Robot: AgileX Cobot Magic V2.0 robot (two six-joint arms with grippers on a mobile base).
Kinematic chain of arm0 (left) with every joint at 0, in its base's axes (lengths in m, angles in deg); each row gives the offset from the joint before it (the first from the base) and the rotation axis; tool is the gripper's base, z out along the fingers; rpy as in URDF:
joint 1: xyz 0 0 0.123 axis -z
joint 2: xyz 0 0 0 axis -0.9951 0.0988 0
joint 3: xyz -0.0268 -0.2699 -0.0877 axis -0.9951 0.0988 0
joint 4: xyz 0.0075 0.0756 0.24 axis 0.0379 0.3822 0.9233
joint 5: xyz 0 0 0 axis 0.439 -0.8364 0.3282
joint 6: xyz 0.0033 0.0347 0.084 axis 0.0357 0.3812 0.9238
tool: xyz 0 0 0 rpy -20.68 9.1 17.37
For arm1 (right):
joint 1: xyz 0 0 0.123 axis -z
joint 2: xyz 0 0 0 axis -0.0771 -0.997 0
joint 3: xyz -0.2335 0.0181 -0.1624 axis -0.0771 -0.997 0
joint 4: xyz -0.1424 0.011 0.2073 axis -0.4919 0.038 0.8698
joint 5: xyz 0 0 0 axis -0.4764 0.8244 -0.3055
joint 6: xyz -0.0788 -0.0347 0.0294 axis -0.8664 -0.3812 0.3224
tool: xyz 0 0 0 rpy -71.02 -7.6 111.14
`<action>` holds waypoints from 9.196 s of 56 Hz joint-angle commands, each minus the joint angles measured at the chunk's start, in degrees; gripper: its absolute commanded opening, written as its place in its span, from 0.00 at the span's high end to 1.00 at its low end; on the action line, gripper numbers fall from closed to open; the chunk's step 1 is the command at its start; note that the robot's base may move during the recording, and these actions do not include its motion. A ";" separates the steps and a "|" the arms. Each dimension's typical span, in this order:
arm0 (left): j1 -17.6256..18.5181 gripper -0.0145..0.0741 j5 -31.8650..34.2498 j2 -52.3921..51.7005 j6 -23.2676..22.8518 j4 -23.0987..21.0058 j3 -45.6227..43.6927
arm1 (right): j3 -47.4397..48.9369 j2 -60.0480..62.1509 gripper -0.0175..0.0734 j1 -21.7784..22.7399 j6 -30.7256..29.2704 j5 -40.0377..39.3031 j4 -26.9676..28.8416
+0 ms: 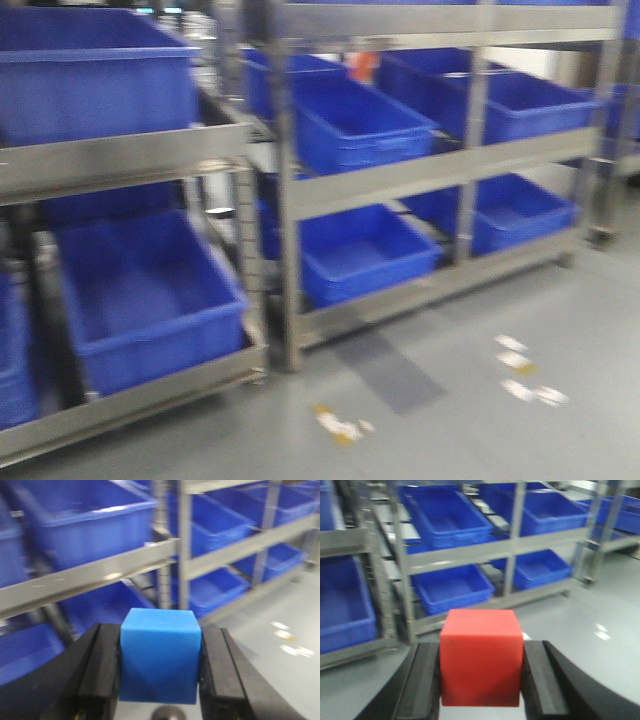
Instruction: Sort and place red and blue blocks on shelf
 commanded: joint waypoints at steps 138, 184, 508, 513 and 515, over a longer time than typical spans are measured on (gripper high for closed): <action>-0.13 0.55 5.09 0.24 -0.21 0.03 -1.77 | 1.71 -0.19 0.39 0.25 -0.47 -5.02 0.08; -0.13 0.55 5.09 0.24 -0.21 -0.09 -1.77 | 1.71 -0.19 0.39 0.25 -0.47 -5.15 0.08; -0.21 0.75 -4.38 -11.82 -0.88 -6.55 -4.72 | -27.88 26.09 0.75 2.43 2.95 -14.18 -1.33; -0.21 0.75 -4.38 -11.82 -0.88 -6.55 -4.72 | -27.88 26.09 0.75 2.43 2.95 -14.12 -1.33; -0.21 0.75 -4.38 -11.82 -0.88 -6.55 -4.72 | -27.88 26.09 0.75 2.43 2.95 -14.12 -1.33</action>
